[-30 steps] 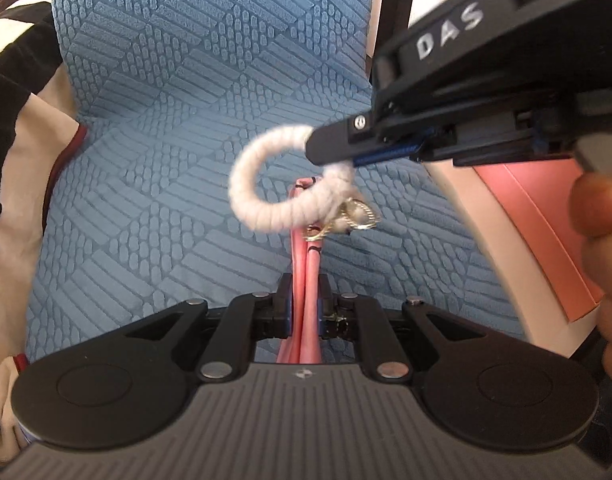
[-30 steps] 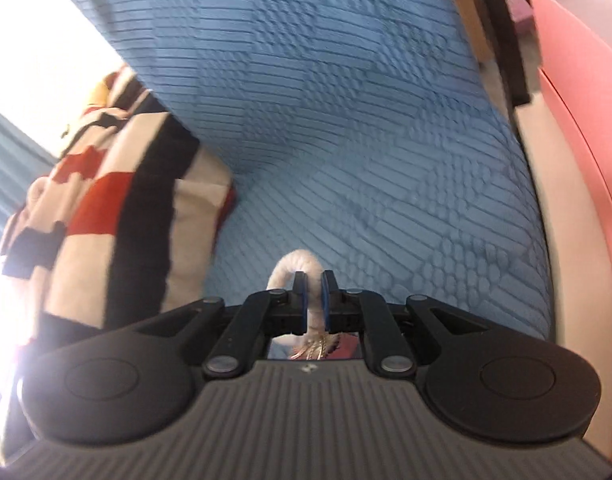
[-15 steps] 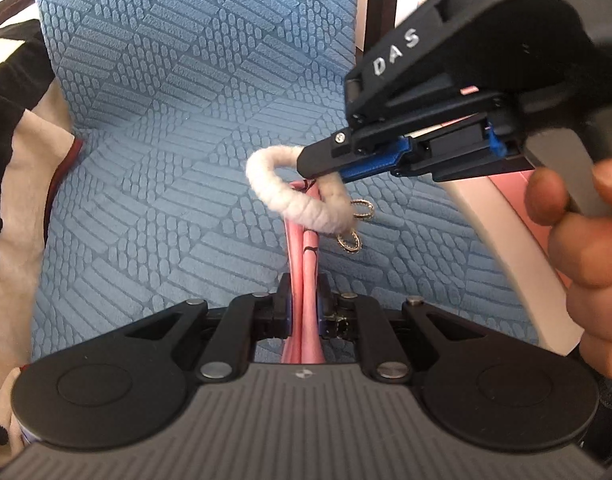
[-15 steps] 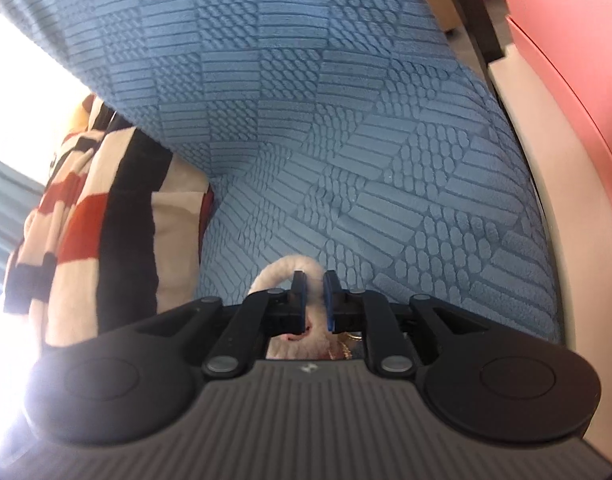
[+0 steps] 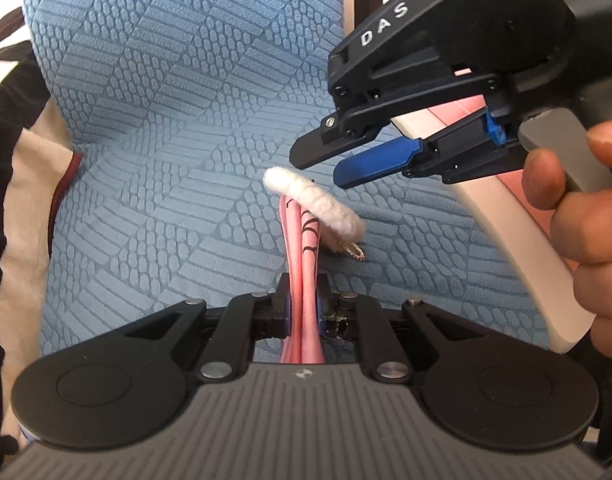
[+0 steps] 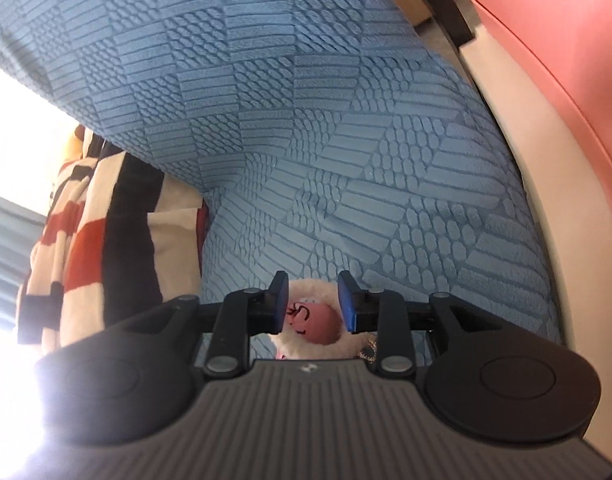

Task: Organize objects
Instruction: 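Slide the hair tie over the strip end with the right gripper while the left gripper holds it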

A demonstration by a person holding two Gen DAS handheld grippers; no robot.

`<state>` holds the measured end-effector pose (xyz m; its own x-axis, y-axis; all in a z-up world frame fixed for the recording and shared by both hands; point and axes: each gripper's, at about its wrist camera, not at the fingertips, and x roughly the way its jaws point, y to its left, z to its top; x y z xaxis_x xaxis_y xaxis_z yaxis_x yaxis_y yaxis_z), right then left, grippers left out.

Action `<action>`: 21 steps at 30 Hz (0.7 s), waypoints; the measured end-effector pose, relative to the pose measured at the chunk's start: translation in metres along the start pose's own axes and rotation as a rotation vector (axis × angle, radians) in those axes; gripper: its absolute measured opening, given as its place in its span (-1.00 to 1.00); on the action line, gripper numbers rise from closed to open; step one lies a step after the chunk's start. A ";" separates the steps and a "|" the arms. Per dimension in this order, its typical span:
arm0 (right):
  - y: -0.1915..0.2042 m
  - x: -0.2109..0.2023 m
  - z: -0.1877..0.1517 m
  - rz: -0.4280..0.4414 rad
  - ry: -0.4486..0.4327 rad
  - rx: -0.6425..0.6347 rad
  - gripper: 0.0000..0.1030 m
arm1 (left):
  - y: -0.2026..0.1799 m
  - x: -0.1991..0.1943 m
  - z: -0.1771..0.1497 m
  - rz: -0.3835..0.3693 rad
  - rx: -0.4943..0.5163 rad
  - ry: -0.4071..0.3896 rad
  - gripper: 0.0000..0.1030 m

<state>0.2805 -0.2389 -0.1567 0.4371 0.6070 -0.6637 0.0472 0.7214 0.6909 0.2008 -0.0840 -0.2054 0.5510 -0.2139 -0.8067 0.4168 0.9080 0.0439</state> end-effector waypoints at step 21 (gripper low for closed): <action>-0.024 0.015 0.004 0.076 0.136 0.182 -0.44 | -0.059 -0.005 -0.016 0.269 0.465 -0.098 -0.81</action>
<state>0.2900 -0.2485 -0.1825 0.3213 0.7054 -0.6318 0.1851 0.6075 0.7724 0.1623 -0.1306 -0.2133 0.7376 -0.0487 -0.6734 0.5155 0.6847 0.5151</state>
